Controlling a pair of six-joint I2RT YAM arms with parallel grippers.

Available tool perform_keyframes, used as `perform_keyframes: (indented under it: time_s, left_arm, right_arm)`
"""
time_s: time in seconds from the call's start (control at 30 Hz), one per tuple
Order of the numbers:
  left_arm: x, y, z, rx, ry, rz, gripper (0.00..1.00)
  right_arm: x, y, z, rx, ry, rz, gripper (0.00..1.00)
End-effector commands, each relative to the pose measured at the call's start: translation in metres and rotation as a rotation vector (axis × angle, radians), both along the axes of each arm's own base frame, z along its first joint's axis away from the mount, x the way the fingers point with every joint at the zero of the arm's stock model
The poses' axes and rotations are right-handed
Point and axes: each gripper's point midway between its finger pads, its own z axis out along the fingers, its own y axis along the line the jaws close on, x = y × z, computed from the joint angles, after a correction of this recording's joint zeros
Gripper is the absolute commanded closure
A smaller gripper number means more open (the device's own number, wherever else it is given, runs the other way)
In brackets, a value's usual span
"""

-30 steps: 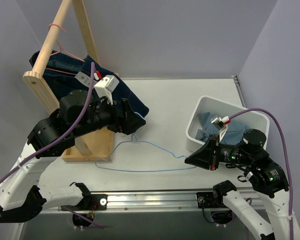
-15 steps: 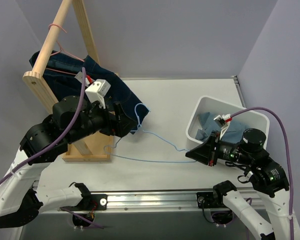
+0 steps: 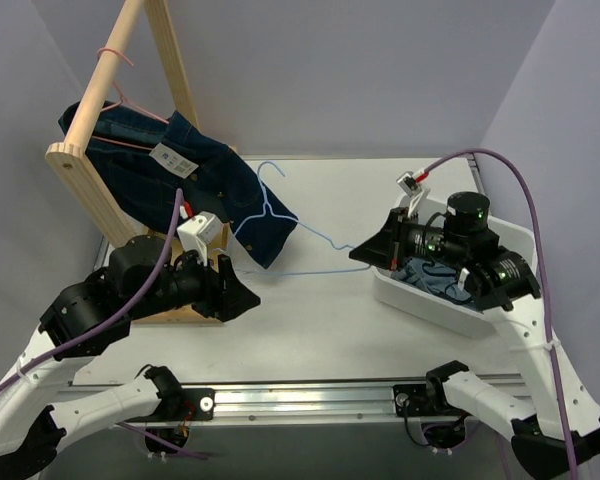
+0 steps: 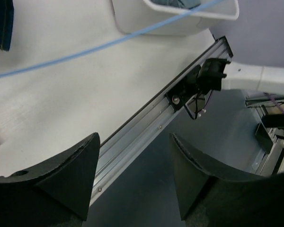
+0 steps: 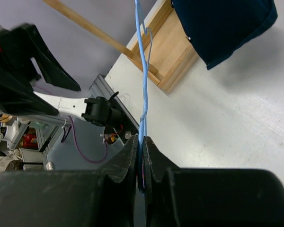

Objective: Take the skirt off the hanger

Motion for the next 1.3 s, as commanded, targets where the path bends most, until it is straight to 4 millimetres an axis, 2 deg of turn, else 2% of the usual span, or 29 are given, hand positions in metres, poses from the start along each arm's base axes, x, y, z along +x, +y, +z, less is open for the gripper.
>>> perform_keyframes:
  time_s: [0.0, 0.1, 0.13, 0.17, 0.2, 0.23, 0.3, 0.33, 0.37, 0.4, 0.43, 0.5, 0.57, 0.6, 0.63, 0.87, 0.9, 0.93, 1.0, 1.27]
  left_arm:
    - [-0.016, -0.007, -0.011, -0.059, 0.044, -0.066, 0.33]
    - [-0.024, -0.001, -0.027, -0.045, 0.077, -0.066, 0.43]
    - [-0.026, 0.000, -0.036, -0.039, 0.093, -0.068, 0.49]
    - [-0.028, 0.001, -0.040, -0.043, 0.099, -0.070, 0.52]
    - [-0.029, 0.001, -0.043, -0.044, 0.111, -0.066, 0.55]
    - [-0.030, 0.002, -0.053, -0.033, 0.125, -0.062, 0.59]
    - [-0.030, 0.002, -0.059, -0.031, 0.137, -0.059, 0.71]
    - [-0.031, 0.002, -0.065, -0.022, 0.148, -0.056, 0.77]
    - [-0.032, 0.002, -0.069, -0.016, 0.157, -0.056, 0.90]
    - [-0.032, 0.002, -0.071, -0.013, 0.167, -0.055, 0.96]
    - [-0.033, 0.002, -0.074, -0.011, 0.171, -0.054, 0.98]
    - [-0.035, 0.002, -0.082, -0.004, 0.190, -0.058, 0.98]
    - [-0.037, 0.004, -0.086, -0.001, 0.195, -0.056, 0.98]
    - [-0.038, 0.005, -0.088, -0.001, 0.198, -0.056, 0.98]
    - [-0.038, 0.006, -0.089, -0.003, 0.198, -0.055, 0.98]
    - [-0.043, 0.010, -0.096, 0.004, 0.202, -0.059, 0.98]
    - [-0.043, 0.011, -0.097, 0.006, 0.204, -0.059, 0.98]
    - [-0.044, 0.012, -0.099, 0.008, 0.204, -0.061, 0.98]
    - [-0.045, 0.012, -0.100, 0.006, 0.204, -0.061, 0.98]
    - [-0.049, 0.010, -0.111, 0.009, 0.231, -0.076, 0.98]
  right_arm:
    - [0.007, 0.016, 0.046, 0.072, -0.150, 0.071, 1.00]
    - [0.012, 0.035, 0.053, 0.065, -0.163, 0.104, 1.00]
    - [0.018, 0.044, 0.046, 0.047, -0.144, 0.114, 1.00]
    - [0.007, 0.058, 0.052, 0.043, -0.168, 0.165, 1.00]
    - [0.011, 0.067, 0.050, 0.022, -0.171, 0.148, 1.00]
    - [0.016, 0.079, 0.039, -0.013, -0.151, 0.156, 1.00]
    - [0.012, 0.098, 0.047, -0.019, -0.185, 0.179, 1.00]
    - [0.022, 0.107, 0.041, -0.041, -0.181, 0.166, 1.00]
    - [0.023, 0.113, 0.042, -0.044, -0.186, 0.170, 1.00]
    - [0.023, 0.119, 0.052, -0.041, -0.218, 0.176, 1.00]
    - [0.032, 0.124, 0.048, -0.057, -0.215, 0.160, 1.00]
    - [0.038, 0.131, 0.064, -0.032, -0.251, 0.159, 1.00]
    - [0.047, 0.141, 0.065, -0.029, -0.262, 0.166, 1.00]
    - [0.050, 0.144, 0.078, -0.013, -0.288, 0.162, 1.00]
    - [0.058, 0.152, 0.071, -0.030, -0.280, 0.170, 1.00]
    - [0.089, 0.191, 0.076, -0.048, -0.297, 0.226, 1.00]
    - [0.095, 0.200, 0.068, -0.055, -0.285, 0.238, 1.00]
    - [0.095, 0.203, 0.078, -0.038, -0.307, 0.242, 1.00]
    - [0.099, 0.212, 0.072, -0.038, -0.300, 0.255, 1.00]
    - [0.099, 0.243, 0.093, 0.056, -0.338, 0.291, 1.00]
